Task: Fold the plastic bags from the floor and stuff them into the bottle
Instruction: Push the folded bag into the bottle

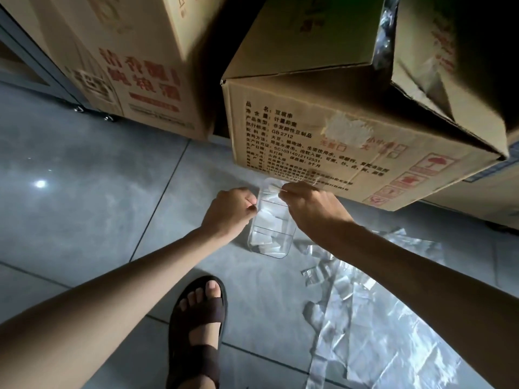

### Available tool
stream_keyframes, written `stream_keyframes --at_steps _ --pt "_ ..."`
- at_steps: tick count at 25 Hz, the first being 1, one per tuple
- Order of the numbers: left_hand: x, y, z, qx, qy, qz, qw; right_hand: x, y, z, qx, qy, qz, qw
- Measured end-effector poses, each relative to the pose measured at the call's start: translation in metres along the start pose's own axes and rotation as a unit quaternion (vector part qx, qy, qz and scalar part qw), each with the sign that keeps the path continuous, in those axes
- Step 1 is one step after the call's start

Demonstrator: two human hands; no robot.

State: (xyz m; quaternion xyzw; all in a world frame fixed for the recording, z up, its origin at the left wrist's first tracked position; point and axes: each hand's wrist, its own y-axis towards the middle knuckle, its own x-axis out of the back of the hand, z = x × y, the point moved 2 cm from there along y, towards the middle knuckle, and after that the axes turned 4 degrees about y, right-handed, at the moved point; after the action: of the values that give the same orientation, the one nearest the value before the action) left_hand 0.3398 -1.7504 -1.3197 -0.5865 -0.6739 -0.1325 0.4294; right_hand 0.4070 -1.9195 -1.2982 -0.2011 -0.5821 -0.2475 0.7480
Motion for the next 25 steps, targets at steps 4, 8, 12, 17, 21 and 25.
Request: stream_keyframes --at_steps 4,8,12,17,21,25 --pt "-0.003 -0.002 -0.005 -0.018 0.014 -0.006 1.0 -0.013 0.01 -0.001 -0.023 0.046 0.112 0.992" --pt "-0.004 -0.003 -0.006 0.003 -0.004 -0.007 1.0 -0.007 0.02 0.005 -0.07 0.162 0.156 0.972" --pt "-0.006 -0.005 -0.008 0.016 0.008 -0.025 1.0 -0.006 0.033 0.003 -0.107 0.162 0.191 0.962" --pt "-0.006 -0.005 -0.009 0.021 0.012 -0.025 0.999 -0.007 0.035 0.003 -0.096 0.134 0.223 0.961" --pt "-0.007 -0.004 -0.008 0.03 0.003 -0.016 0.999 -0.013 0.037 0.004 -0.099 0.086 0.256 0.958" --pt "-0.007 -0.005 -0.009 0.033 0.039 -0.023 0.998 -0.001 0.023 0.003 -0.103 0.147 0.16 0.971"
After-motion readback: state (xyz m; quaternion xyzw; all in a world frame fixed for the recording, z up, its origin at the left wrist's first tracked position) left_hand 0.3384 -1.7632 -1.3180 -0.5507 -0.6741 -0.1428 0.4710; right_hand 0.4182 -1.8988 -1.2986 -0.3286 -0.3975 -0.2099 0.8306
